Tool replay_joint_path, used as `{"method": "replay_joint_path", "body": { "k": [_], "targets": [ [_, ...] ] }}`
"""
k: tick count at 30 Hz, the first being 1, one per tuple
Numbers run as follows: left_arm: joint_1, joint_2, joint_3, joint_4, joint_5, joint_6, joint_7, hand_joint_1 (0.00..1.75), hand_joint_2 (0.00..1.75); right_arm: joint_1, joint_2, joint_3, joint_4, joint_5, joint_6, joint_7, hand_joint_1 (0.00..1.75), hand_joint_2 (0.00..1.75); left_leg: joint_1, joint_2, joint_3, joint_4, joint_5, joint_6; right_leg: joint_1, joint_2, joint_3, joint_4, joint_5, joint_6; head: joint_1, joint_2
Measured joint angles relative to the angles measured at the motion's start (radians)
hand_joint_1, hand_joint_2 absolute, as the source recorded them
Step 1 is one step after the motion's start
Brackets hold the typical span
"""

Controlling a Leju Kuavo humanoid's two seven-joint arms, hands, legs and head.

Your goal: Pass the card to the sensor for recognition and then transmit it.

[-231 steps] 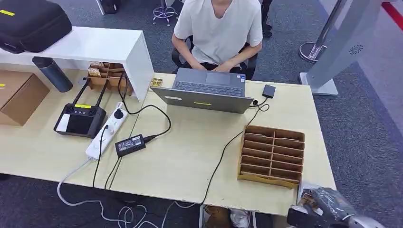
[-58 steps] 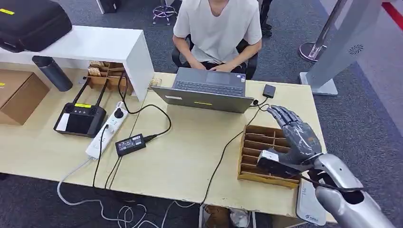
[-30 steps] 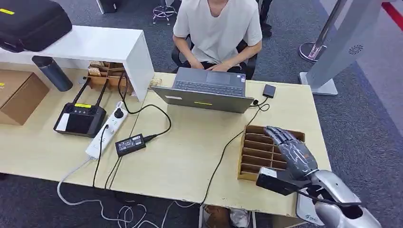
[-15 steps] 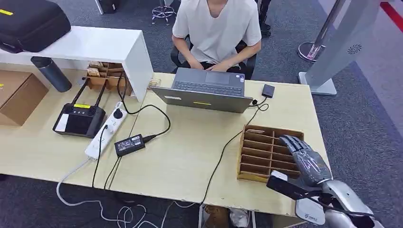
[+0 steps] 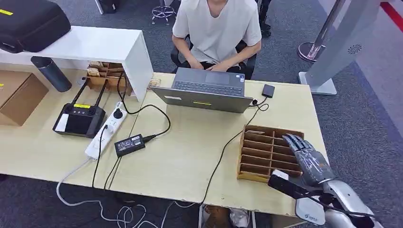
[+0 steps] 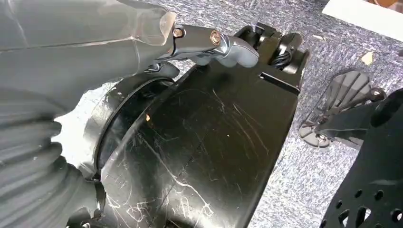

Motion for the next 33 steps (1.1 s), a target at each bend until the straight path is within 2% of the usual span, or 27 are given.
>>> {"method": "replay_joint_path", "body": {
  "k": [4,5,6,10,33],
  "targets": [
    [0.0,0.0,0.0,0.0,0.0,-0.001,0.0,0.0,1.75,-0.002,0.008,0.0,0.0,0.004,-0.006,-0.003,0.0,1.75,0.0,0.0,0.0,0.0,0.0,0.0,0.0,0.0,0.0,0.0,0.0,0.0,0.0,0.0],
    [0.0,0.0,0.0,0.0,0.0,-0.002,0.0,0.0,1.75,-0.003,0.01,0.0,0.0,0.006,-0.011,-0.008,1.38,1.75,0.0,0.0,0.0,0.0,0.0,0.0,0.0,0.0,0.0,0.0,0.0,0.0,0.0,0.0],
    [0.0,0.0,0.0,0.0,0.0,-0.003,0.0,0.0,1.75,-0.005,0.012,0.0,-0.001,0.006,-0.017,-0.01,1.75,1.75,0.0,0.0,0.0,0.0,0.0,0.0,0.0,0.0,0.0,0.0,0.0,0.0,0.0,0.0],
    [0.0,0.0,0.0,-0.002,0.0,-0.006,0.0,0.0,1.75,-0.008,0.02,0.0,-0.008,0.005,-0.036,-0.019,1.75,1.75,0.0,0.0,0.0,0.0,0.0,0.0,0.0,0.0,0.0,0.0,0.0,0.0,0.0,0.0],
    [0.0,0.0,0.002,-0.002,0.0,-0.018,0.0,0.0,1.75,-0.009,0.026,-0.005,-0.019,0.003,-0.042,-0.026,1.75,1.75,0.0,0.0,0.0,0.0,0.0,0.0,0.0,0.0,0.0,0.0,0.0,0.0,0.0,0.0]
  ]
}}
